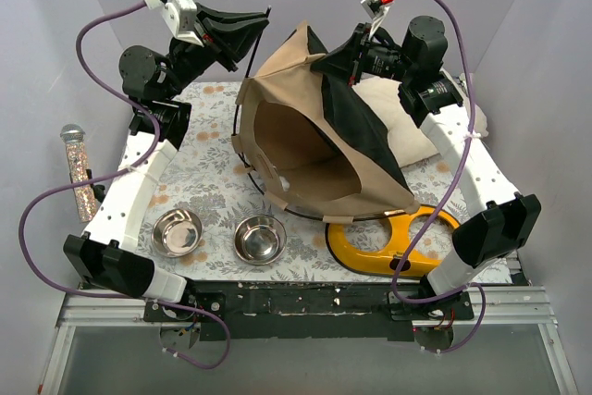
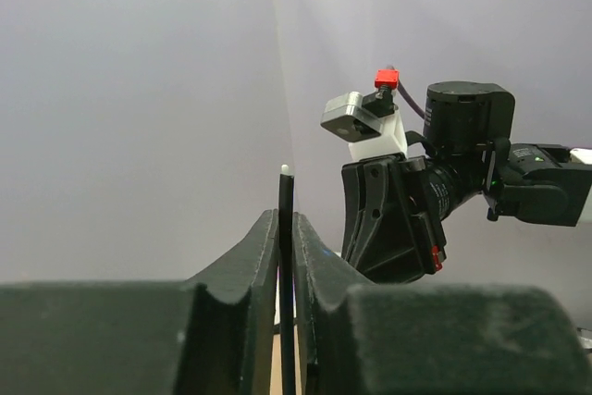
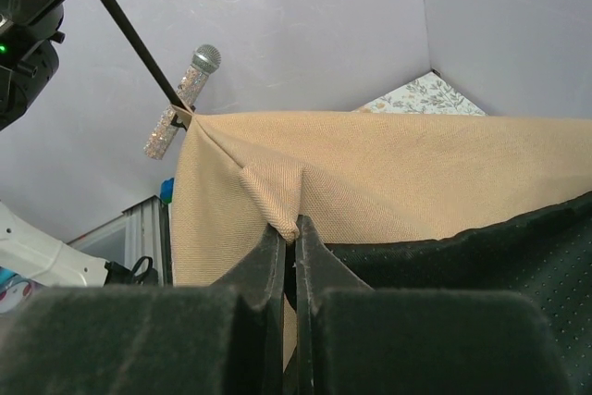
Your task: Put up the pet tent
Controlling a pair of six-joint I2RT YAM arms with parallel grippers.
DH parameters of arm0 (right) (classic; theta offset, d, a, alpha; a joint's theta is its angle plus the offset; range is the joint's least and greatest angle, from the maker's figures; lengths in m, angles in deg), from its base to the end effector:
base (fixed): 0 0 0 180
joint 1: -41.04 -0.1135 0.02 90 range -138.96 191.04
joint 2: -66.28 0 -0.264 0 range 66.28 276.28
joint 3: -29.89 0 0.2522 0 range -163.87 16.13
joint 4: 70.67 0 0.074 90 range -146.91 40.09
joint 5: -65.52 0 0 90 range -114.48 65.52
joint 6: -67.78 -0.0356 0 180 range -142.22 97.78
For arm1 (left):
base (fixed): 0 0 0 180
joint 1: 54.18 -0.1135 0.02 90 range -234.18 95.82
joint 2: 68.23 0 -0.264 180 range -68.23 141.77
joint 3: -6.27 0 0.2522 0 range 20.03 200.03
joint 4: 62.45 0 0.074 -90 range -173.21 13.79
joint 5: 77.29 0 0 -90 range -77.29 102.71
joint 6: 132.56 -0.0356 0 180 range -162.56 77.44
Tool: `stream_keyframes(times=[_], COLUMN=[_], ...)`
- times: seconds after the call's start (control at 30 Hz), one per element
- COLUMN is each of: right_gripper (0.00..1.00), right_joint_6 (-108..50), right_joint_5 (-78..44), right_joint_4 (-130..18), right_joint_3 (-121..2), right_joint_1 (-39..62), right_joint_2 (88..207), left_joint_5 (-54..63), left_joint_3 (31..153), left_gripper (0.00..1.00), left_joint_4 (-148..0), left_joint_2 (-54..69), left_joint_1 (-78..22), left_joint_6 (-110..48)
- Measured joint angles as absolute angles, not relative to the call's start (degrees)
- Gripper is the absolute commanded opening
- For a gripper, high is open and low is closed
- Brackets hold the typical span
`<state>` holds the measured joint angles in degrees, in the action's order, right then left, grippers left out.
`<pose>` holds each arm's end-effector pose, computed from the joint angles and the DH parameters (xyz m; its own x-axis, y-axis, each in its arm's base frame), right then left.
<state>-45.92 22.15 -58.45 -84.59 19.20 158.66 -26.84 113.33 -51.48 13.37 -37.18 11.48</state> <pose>0.3260 0.1585 0.4890 -0.2240 0.2076 -0.9522 -0.9066 0.3141 0.2818 0.2714 -0.1067 0.5433 -0.2456 -0.5776 -0.7785 0.8797 0.2045 -0.4292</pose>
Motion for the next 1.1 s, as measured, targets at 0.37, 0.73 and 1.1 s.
stream_keyframes(times=[0.37,0.73,1.1], right_gripper=[0.01,0.01,0.01], right_joint_6=[-45.7,-46.0,-45.9], right_joint_5=[23.7,26.3,27.8], right_joint_4=[-58.3,-58.3,-58.3], right_joint_3=[-85.8,-85.4,-85.1], right_joint_1=[18.8,18.1,17.7], right_joint_2=[159.6,159.6,159.6], left_joint_5=[-31.3,-37.5,-37.3], left_joint_3=[111.4,107.1,106.4], left_gripper=[0.0,0.0,0.0], left_joint_4=[-56.6,-70.3,-75.8], left_joint_2=[13.0,11.0,10.9], left_joint_1=[-37.2,-35.0,-34.1], left_joint_6=[10.7,2.5,-2.9])
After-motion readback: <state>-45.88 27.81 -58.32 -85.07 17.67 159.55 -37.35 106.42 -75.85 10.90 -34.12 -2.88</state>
